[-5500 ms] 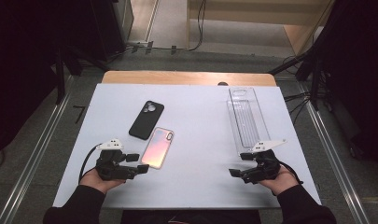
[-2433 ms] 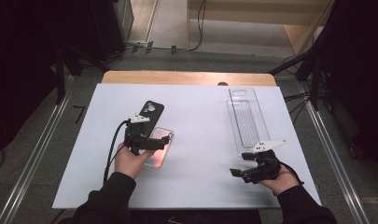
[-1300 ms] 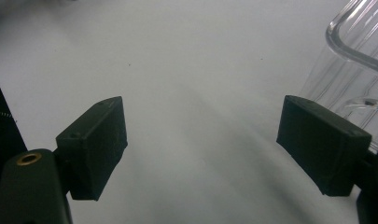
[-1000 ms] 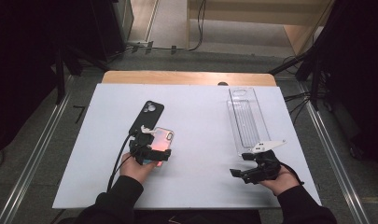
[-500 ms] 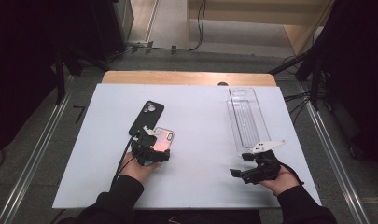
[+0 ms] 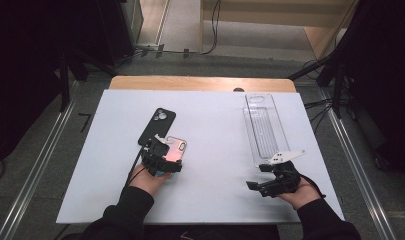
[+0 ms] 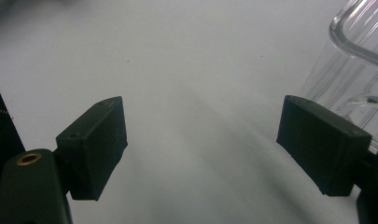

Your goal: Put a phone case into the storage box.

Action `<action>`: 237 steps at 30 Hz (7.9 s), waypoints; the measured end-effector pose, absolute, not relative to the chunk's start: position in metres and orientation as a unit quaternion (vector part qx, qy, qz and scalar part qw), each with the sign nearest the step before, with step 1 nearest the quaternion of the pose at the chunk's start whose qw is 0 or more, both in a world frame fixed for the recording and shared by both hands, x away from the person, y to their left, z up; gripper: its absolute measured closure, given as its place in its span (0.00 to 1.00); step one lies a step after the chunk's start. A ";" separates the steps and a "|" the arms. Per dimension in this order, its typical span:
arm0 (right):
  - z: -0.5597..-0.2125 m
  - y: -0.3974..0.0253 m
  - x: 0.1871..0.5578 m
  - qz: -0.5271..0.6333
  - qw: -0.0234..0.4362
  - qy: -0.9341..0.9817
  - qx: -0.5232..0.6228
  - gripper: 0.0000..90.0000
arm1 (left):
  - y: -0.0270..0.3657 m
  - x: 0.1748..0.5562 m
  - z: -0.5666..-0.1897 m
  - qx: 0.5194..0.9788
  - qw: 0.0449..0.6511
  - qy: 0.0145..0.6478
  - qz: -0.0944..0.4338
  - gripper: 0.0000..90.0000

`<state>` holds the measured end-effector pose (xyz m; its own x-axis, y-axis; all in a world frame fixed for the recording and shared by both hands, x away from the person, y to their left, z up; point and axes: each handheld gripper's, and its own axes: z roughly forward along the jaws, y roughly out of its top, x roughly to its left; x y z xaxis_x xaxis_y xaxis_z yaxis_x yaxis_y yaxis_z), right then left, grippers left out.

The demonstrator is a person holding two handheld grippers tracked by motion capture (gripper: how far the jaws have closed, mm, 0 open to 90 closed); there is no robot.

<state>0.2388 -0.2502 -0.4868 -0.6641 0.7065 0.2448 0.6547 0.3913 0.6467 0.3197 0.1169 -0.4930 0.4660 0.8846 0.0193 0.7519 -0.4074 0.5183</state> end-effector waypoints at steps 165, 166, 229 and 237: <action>-0.395 -0.178 0.323 0.490 0.033 0.738 0.462 0.86 | 0.092 0.309 -0.420 0.817 0.440 0.374 0.009 0.28; -0.396 -0.179 0.322 0.488 0.032 0.745 0.454 0.86 | 0.093 0.310 -0.420 0.821 0.437 0.367 0.003 0.28; -0.405 -0.166 0.301 0.509 -0.090 0.838 0.174 0.85 | 0.099 0.315 -0.403 0.869 0.436 0.175 -0.158 0.90; -0.402 -0.168 0.300 0.523 -0.067 0.822 0.214 0.49 | 0.099 0.314 -0.399 0.875 0.424 0.190 -0.138 0.90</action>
<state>0.3002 -0.1677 -0.4016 -0.8997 0.2813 0.3337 0.4214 0.3607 0.8321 0.3137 0.0992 -0.3990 0.8897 0.2158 -0.4022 0.4494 -0.5687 0.6889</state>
